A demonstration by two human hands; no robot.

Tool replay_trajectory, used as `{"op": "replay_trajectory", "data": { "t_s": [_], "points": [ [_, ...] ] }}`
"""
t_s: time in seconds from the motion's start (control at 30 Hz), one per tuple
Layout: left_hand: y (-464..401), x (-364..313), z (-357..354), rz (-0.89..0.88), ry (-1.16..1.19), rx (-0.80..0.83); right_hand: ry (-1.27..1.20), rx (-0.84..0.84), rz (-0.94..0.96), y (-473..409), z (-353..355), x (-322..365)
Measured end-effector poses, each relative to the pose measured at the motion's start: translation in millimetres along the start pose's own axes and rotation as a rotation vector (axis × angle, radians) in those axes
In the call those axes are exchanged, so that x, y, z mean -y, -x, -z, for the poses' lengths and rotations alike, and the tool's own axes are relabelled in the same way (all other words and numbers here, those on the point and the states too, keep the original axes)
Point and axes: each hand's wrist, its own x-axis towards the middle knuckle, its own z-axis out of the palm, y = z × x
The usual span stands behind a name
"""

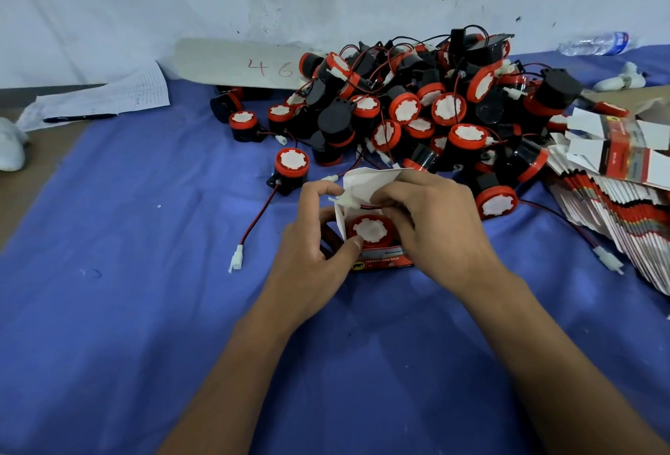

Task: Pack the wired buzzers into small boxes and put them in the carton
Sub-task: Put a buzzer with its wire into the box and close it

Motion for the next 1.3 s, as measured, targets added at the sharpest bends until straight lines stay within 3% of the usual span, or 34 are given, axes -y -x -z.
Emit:
{"op": "replay_trajectory", "data": {
  "t_s": [0.37, 0.5, 0.77, 0.87, 1.03, 1.3],
  "points": [
    [-2, 2, 0, 0.02, 0.055, 0.02, -0.048, 0.148, 0.023, 0, 5, -12],
    [-2, 3, 0, 0.04, 0.087, 0.045, 0.062, 0.262, -0.012, -1, 10, -4],
    [-3, 3, 0, 0.032, 0.078, 0.04, 0.14, 0.329, -0.065, -7, 16, 12],
    [-3, 4, 0, 0.047, 0.092, 0.035, 0.075, 0.308, -0.056, -4, 15, 12],
    [-5, 8, 5, 0.057, 0.068, 0.016, -0.278, 0.209, -0.093, -2, 22, -4],
    [-4, 5, 7, 0.051, -0.03, 0.028, -0.366, 0.414, 0.06, -1, 28, -12]
  ]
}}
